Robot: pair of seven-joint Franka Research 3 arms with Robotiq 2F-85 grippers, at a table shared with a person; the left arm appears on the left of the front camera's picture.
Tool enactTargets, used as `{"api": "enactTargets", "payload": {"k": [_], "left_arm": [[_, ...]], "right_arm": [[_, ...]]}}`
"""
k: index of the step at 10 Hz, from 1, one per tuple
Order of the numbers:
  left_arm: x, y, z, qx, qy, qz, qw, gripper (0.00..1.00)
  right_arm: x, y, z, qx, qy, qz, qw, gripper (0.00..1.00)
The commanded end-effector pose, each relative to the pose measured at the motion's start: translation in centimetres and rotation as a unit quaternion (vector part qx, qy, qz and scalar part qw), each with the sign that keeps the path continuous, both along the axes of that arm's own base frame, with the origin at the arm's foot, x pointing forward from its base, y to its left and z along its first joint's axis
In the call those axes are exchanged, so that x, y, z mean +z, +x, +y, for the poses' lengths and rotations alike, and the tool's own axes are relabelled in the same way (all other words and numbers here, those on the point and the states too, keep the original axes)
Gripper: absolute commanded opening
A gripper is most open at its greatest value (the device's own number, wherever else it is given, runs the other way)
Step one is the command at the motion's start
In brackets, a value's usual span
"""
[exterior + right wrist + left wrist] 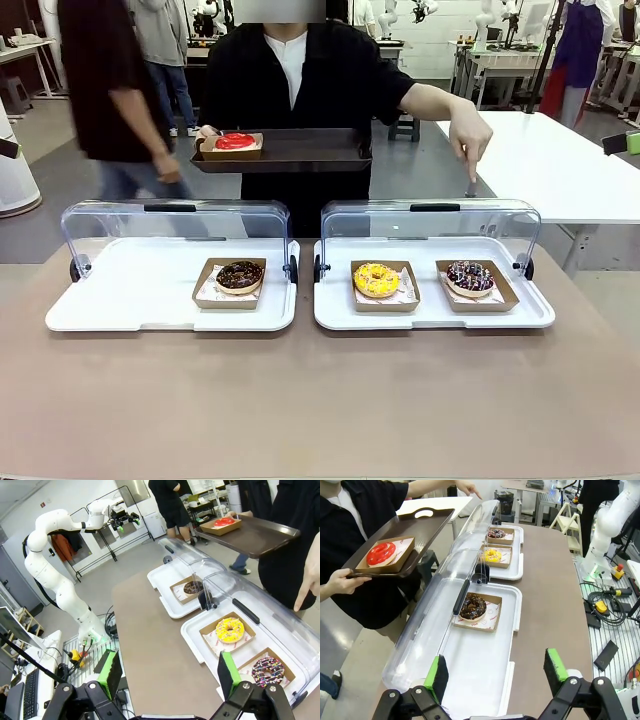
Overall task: Provide the desired donut to the person.
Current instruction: Pick up and lift the Paper togo box containing the Donut pointed at by the person.
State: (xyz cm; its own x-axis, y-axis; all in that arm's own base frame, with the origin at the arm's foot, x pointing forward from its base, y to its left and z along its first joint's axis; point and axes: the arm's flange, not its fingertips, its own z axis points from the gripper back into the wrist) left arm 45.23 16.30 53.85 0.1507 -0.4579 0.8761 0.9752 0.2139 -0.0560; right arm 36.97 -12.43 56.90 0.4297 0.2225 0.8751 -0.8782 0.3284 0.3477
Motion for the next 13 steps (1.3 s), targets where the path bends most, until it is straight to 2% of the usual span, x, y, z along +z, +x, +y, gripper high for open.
{"api": "enactTargets", "payload": {"k": [1, 8, 10, 12, 13], "left_arm": [[0.1, 0.0, 0.1, 0.003, -0.001, -0.002, 1.0, 1.0], [0.1, 0.0, 0.1, 0.003, -0.001, -0.002, 1.0, 1.0], [0.1, 0.0, 0.1, 0.003, -0.001, -0.002, 1.0, 1.0], [0.1, 0.0, 0.1, 0.003, -0.001, -0.002, 1.0, 1.0], [0.1, 0.0, 0.1, 0.003, -0.001, -0.002, 1.0, 1.0]], "right_arm": [[0.1, 0.1, 0.1, 0.005, 0.009, -0.006, 1.0, 1.0], [0.0, 0.0, 0.0, 0.0, 0.0, 0.0, 1.0, 1.0], [0.0, 0.2, 1.1, 0.031, -0.063, 0.019, 0.997, 1.0], [-0.5, 0.7, 2.5, 0.064, -0.144, 0.044, 0.987, 1.0], [-0.7, 0.9, 3.8, 0.074, -0.18, 0.042, 0.98, 1.0]]}}
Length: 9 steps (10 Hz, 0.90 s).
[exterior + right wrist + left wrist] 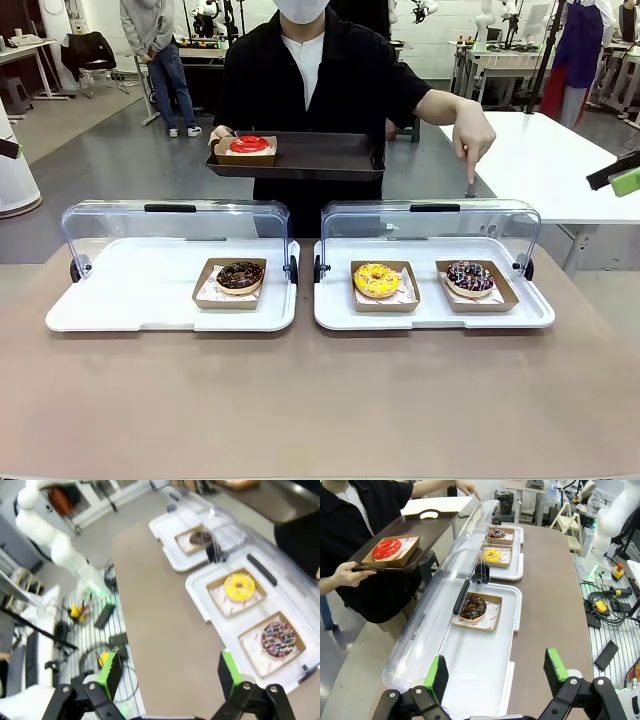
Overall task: Provide the desired donut to the person.
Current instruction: Pick up and lift the Paper togo box containing the Donut pointed at by the person.
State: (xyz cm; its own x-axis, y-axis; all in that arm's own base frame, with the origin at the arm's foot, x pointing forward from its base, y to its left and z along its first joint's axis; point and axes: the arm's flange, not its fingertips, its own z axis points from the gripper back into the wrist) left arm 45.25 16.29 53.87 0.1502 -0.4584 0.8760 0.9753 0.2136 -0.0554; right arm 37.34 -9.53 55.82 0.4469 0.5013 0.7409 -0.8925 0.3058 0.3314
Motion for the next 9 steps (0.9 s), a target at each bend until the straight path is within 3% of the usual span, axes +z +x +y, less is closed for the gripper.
{"api": "enactTargets", "payload": {"k": [1, 4, 9], "left_arm": [[0.1, 0.0, 0.1, 0.003, -0.001, -0.001, 1.0, 1.0], [0.1, 0.0, 0.1, 0.003, -0.001, -0.001, 1.0, 1.0], [0.1, 0.0, 0.1, 0.003, -0.001, -0.001, 1.0, 1.0]], "right_arm": [[0.1, 0.5, 2.5, 0.027, -0.089, -0.006, 0.996, 1.0], [-3.4, -0.3, 7.7, 0.075, -0.196, -0.058, 0.976, 1.0], [-11.3, 1.2, 10.4, 0.128, -0.298, -0.126, 0.937, 1.0]]}}
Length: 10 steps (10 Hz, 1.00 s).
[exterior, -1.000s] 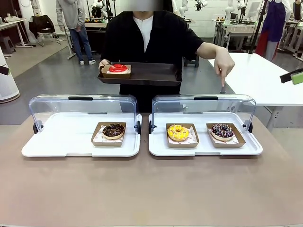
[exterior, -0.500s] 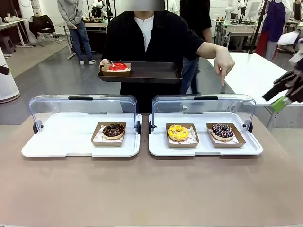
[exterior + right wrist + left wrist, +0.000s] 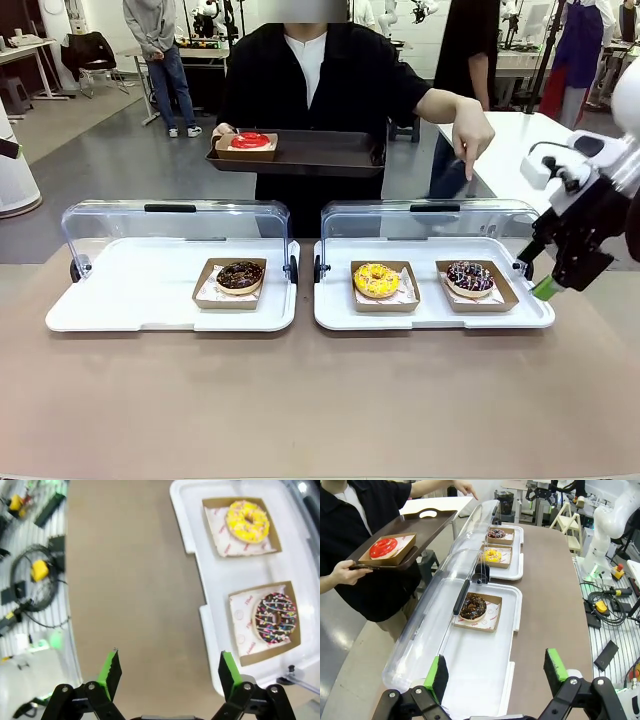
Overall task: Provide the desired donut to the person.
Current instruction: Pick up and lift the Paper togo box containing the Donut pointed at by the person.
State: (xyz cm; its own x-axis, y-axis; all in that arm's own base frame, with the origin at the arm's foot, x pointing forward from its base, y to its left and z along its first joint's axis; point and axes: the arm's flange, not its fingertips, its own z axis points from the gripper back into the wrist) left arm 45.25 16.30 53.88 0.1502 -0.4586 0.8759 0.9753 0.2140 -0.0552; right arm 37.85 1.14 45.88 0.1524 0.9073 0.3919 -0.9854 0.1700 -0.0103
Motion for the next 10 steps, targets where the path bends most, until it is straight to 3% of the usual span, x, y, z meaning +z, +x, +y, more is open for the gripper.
{"api": "enactTargets", "payload": {"k": [1, 3, 5, 6, 10], "left_arm": [[0.1, 0.0, 0.1, 0.003, -0.001, -0.001, 1.0, 1.0], [0.1, 0.0, 0.1, 0.003, -0.001, -0.001, 1.0, 1.0], [0.1, 0.0, 0.1, 0.003, -0.001, -0.001, 1.0, 1.0], [0.1, 0.0, 0.1, 0.003, -0.001, -0.001, 1.0, 1.0], [0.1, 0.0, 0.1, 0.003, -0.001, -0.001, 1.0, 1.0]], "right_arm": [[-2.4, 2.0, 0.0, 0.019, -0.03, -0.031, 0.999, 1.0], [-3.3, 3.8, 0.1, 0.017, -0.035, -0.031, 0.999, 1.0], [-4.1, 5.4, -0.8, -0.003, -0.007, 0.003, 1.0, 1.0], [-3.7, 3.3, 0.3, 0.008, -0.032, -0.022, 0.999, 1.0], [-3.7, 3.3, 0.3, 0.008, -0.032, -0.022, 0.999, 1.0]]}}
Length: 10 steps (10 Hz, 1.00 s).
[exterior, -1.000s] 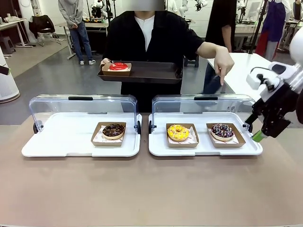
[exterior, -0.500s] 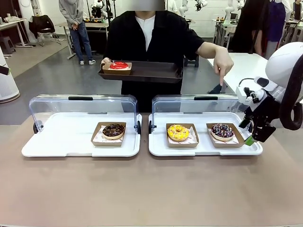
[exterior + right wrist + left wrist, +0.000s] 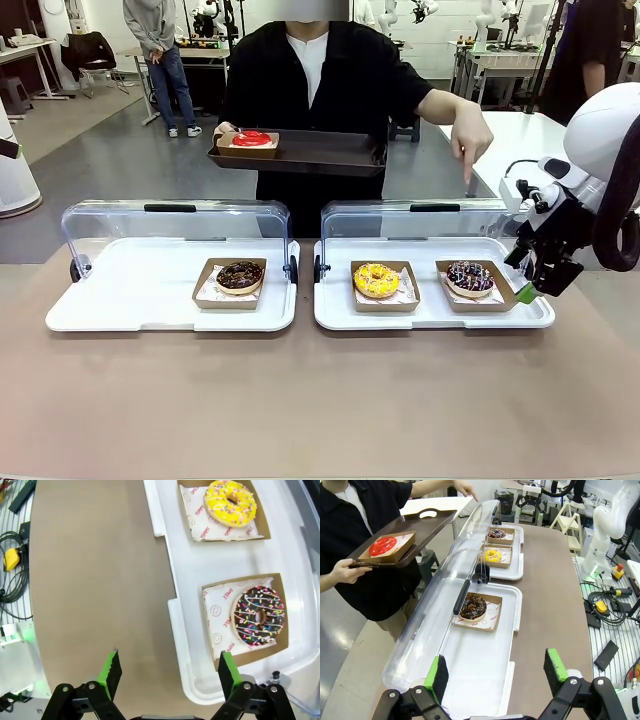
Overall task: Provide the desired donut to the person.
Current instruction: Pick up and lift the Paper togo box containing the Donut pointed at by the person.
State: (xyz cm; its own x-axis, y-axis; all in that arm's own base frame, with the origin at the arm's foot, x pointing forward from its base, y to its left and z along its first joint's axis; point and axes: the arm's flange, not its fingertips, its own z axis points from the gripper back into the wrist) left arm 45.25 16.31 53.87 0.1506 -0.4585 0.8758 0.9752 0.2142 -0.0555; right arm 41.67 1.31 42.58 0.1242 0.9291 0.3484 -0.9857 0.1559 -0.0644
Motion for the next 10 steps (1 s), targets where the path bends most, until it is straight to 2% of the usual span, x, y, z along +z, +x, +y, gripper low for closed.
{"api": "enactTargets", "payload": {"k": [1, 5, 10], "left_arm": [[0.1, 0.0, 0.1, 0.003, -0.001, -0.001, 1.0, 1.0], [0.1, 0.0, 0.1, 0.003, -0.001, -0.001, 1.0, 1.0], [0.1, 0.0, 0.1, 0.003, -0.001, -0.001, 1.0, 1.0]], "right_arm": [[0.0, 0.1, -0.1, -0.001, 0.0, 0.001, 1.0, 1.0], [-4.5, 2.4, -0.9, 0.016, -0.067, -0.026, 0.997, 1.0], [-7.9, 5.6, -0.4, 0.025, -0.096, -0.017, 0.995, 1.0]]}}
